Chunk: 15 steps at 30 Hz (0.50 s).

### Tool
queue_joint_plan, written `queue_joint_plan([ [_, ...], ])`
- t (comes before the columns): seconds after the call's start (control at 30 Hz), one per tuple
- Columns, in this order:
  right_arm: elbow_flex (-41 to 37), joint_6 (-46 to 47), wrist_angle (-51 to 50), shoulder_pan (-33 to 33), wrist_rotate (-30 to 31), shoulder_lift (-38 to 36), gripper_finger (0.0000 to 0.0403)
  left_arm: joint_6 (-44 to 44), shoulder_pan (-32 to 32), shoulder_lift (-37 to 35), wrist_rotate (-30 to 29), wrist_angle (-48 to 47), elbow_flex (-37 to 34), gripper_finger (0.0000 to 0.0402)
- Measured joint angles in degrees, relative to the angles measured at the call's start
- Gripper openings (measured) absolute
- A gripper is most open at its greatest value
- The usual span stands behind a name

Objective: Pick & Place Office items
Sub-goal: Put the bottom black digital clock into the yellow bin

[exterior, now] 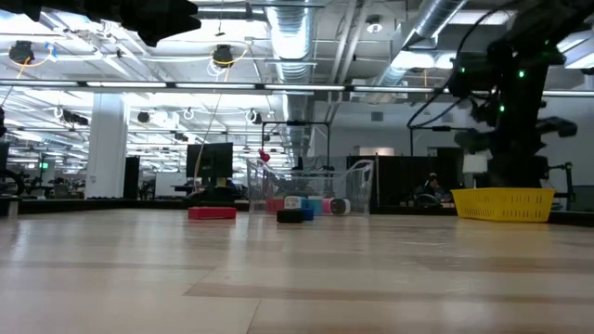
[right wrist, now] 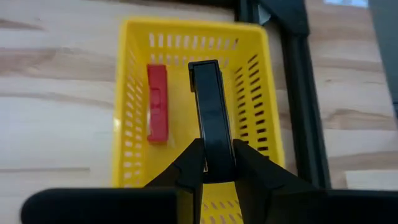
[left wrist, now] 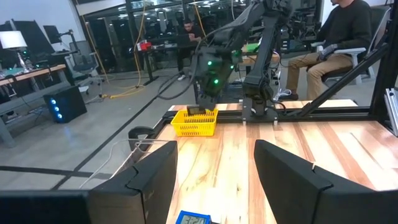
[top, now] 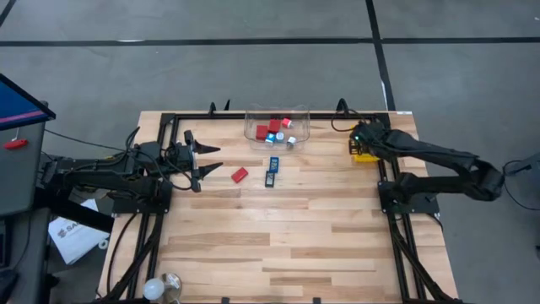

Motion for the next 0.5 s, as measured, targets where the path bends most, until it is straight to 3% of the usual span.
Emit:
queue_joint_plan([
  [0.5, -3.25, -4.82, 5.02, -4.93, -2.05, 0.91, 0.0059, -0.12, 0.00, 0.00, -0.02, -0.08, 0.00, 0.0209],
])
